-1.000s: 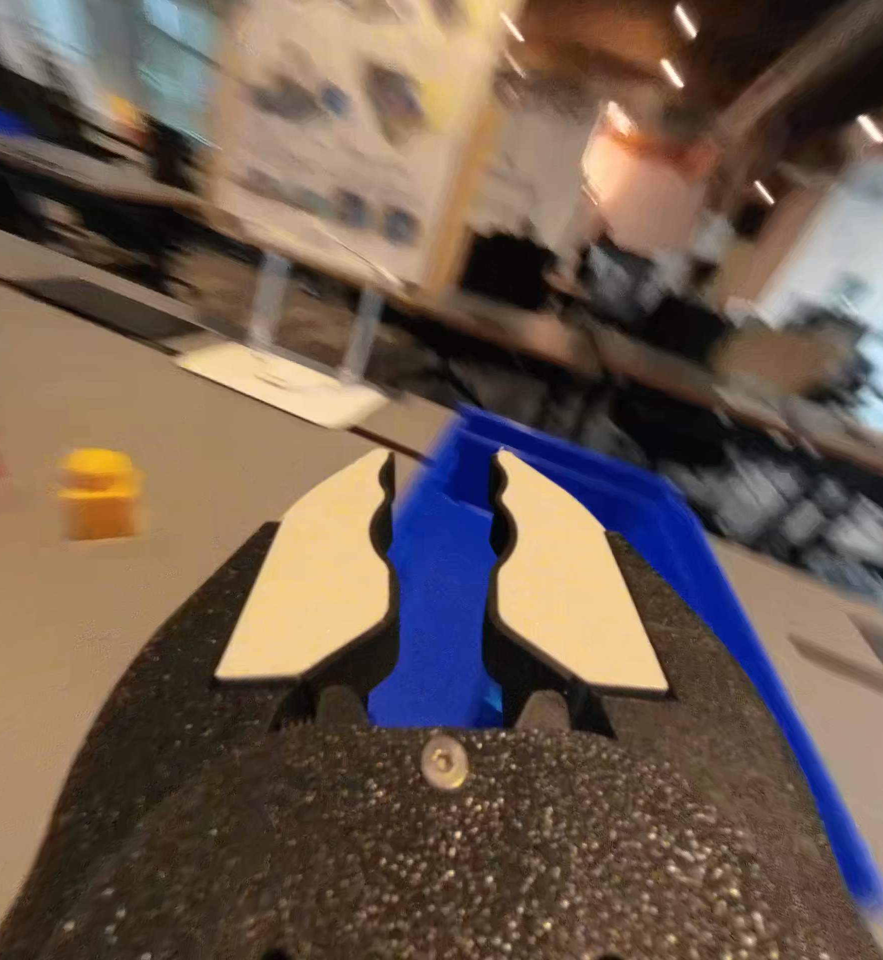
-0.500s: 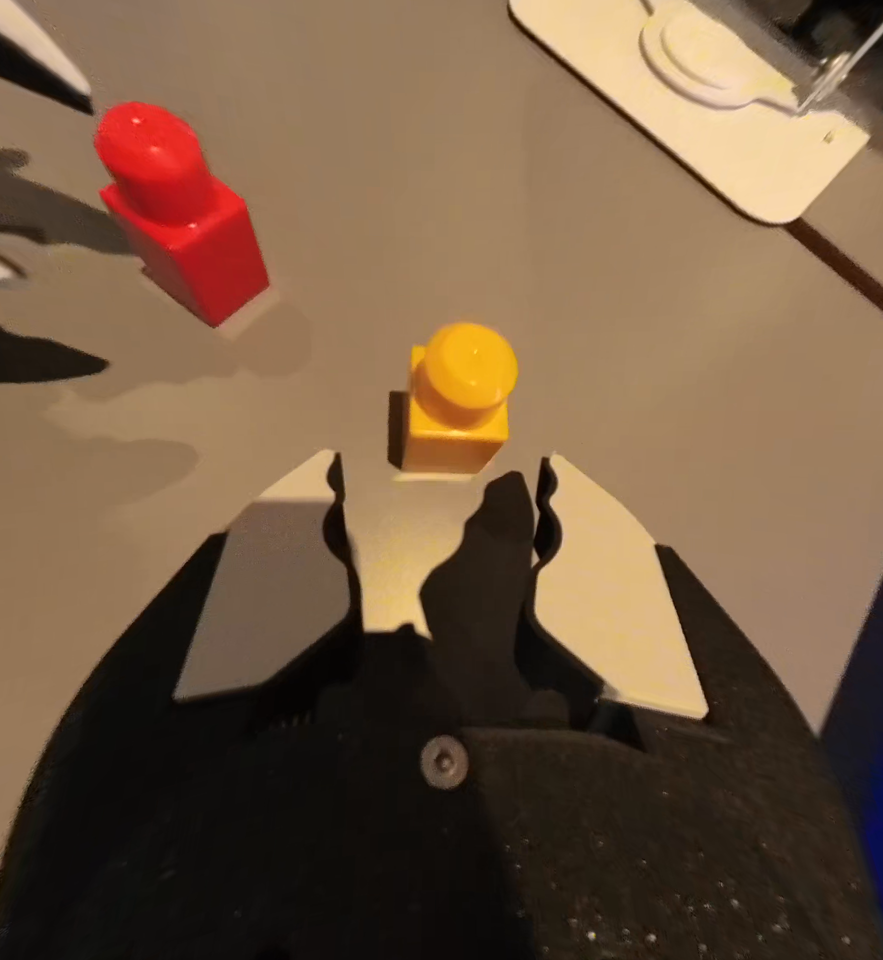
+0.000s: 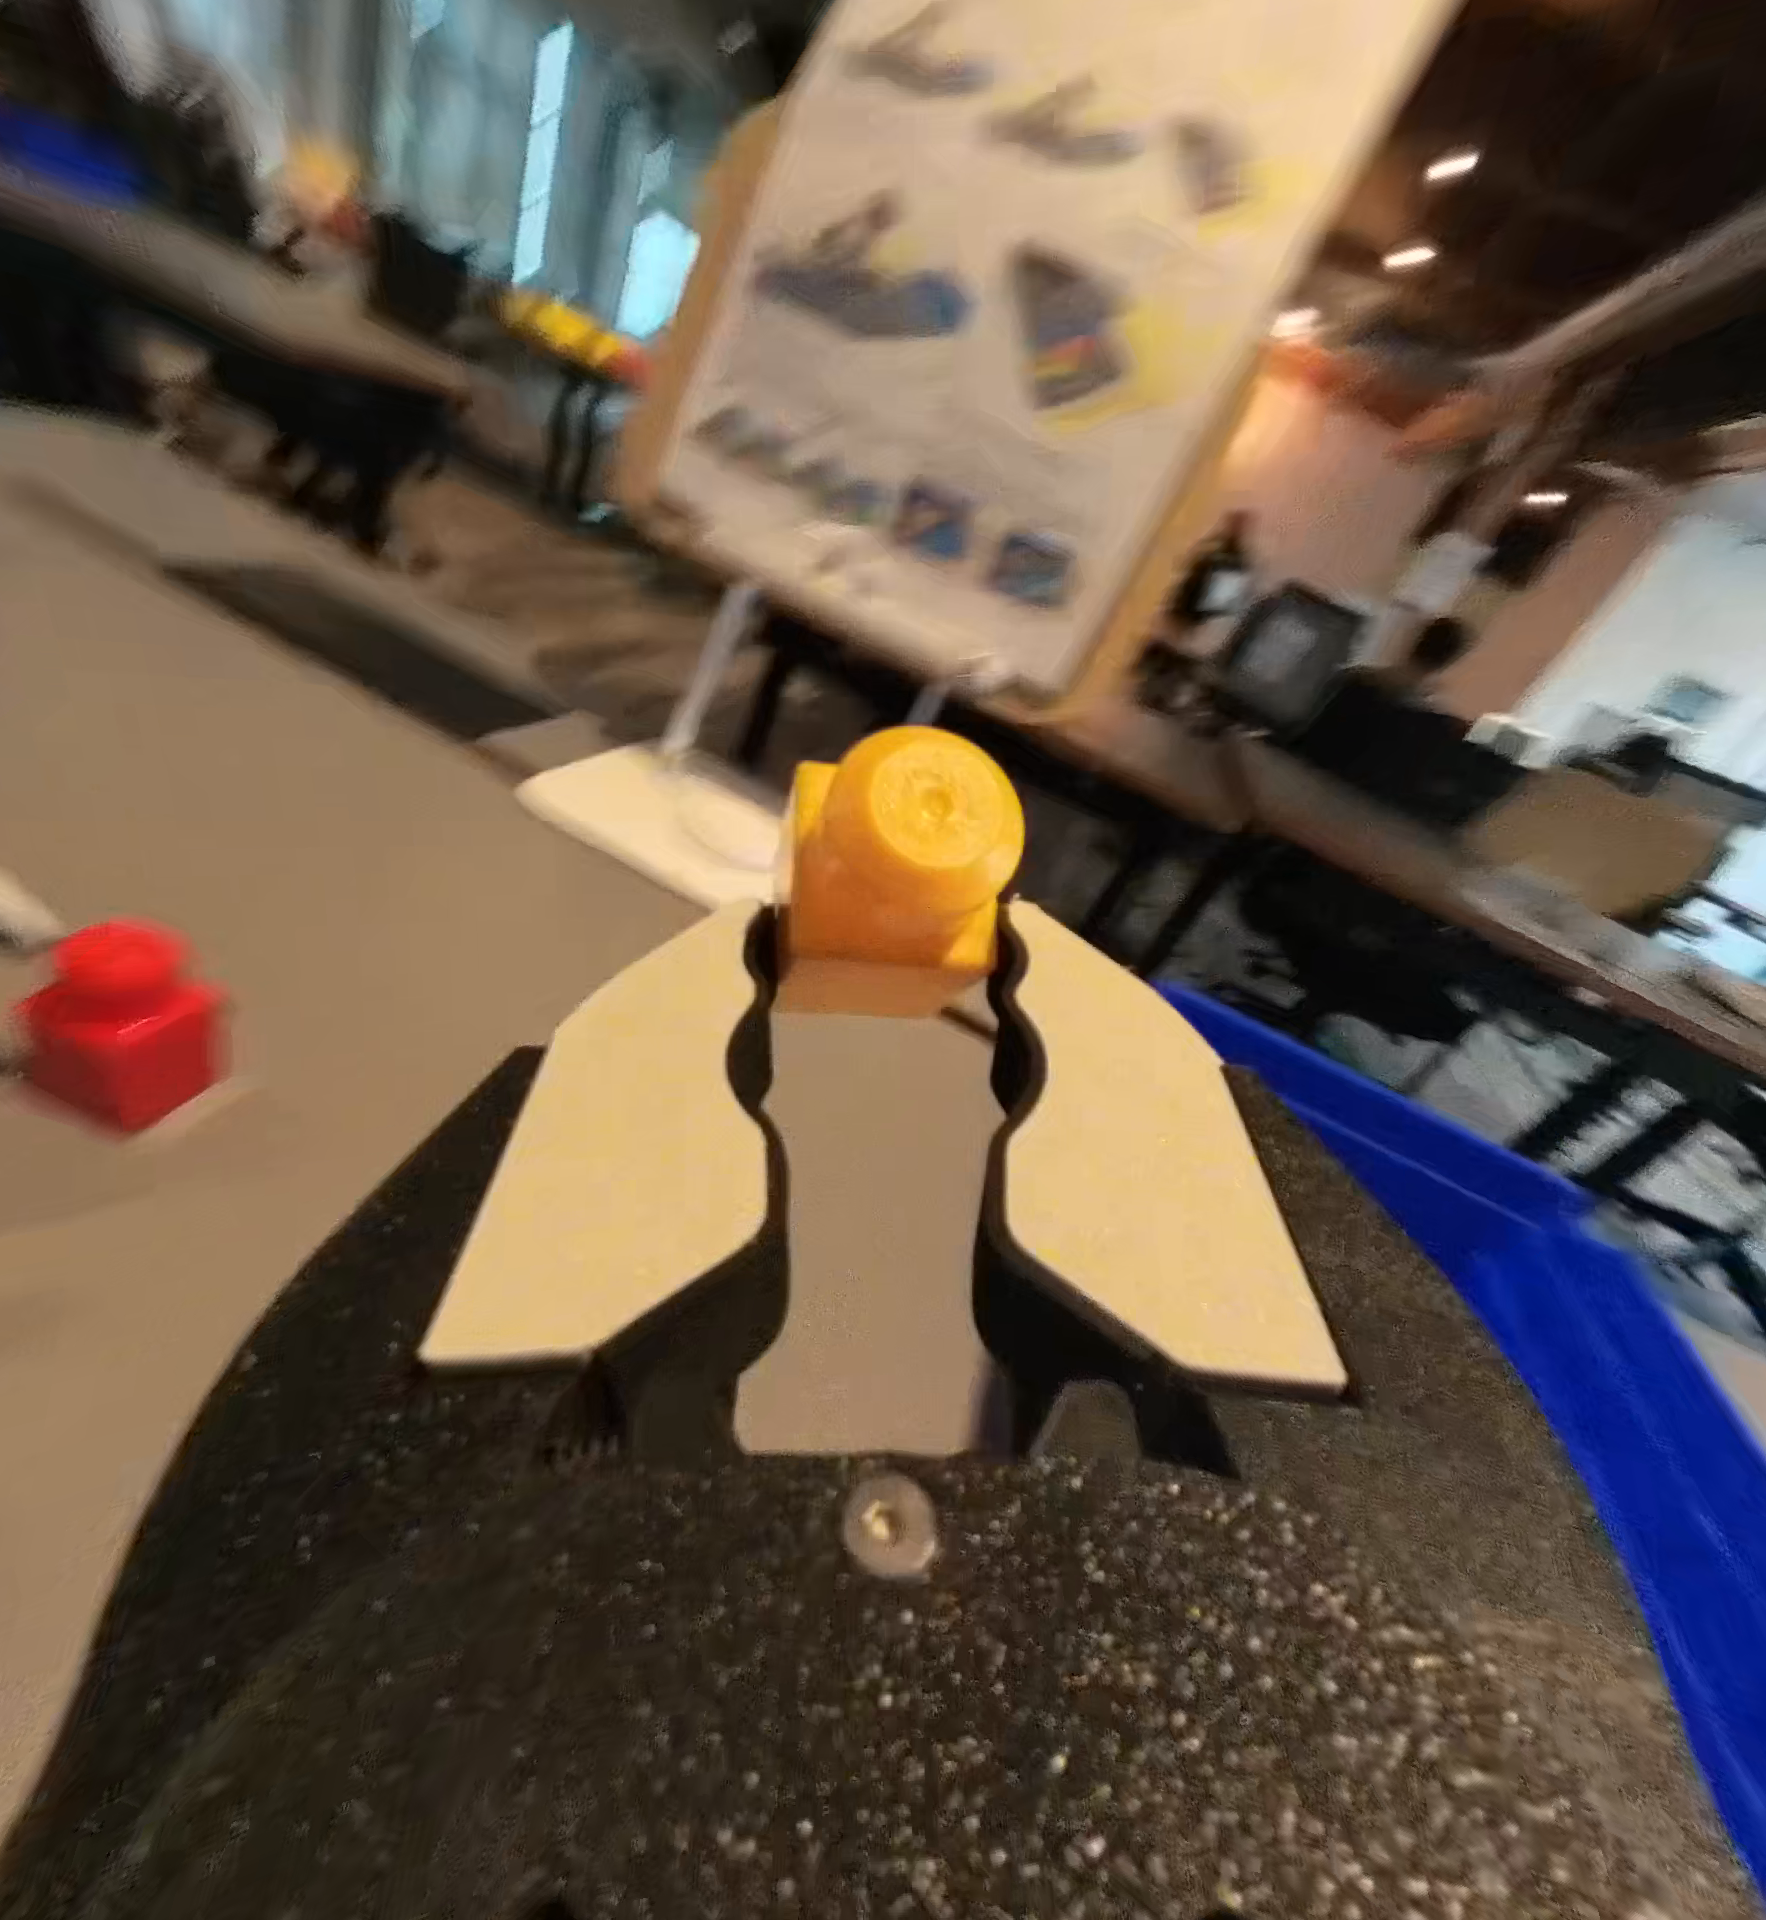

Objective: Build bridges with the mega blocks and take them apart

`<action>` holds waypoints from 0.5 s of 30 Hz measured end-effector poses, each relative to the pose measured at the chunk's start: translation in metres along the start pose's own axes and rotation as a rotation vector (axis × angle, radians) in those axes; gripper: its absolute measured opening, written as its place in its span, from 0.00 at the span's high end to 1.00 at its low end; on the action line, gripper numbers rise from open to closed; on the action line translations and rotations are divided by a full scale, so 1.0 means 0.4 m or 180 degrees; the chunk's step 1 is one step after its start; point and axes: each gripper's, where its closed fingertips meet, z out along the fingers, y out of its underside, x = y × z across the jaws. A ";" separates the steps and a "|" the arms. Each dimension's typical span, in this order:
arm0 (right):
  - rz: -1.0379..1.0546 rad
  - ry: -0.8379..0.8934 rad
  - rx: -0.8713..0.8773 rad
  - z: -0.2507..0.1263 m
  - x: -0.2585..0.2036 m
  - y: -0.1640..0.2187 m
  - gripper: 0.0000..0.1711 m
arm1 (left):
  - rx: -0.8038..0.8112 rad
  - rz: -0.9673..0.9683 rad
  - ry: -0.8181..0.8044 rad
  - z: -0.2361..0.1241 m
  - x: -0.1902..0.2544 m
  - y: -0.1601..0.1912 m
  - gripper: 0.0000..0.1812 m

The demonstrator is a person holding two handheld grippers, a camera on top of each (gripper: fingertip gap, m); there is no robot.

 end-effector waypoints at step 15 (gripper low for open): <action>0.0897 0.0154 -0.1537 -0.080 0.265 0.408 0.77 | -0.0044 -0.0044 0.0043 0.006 0.001 0.009 0.72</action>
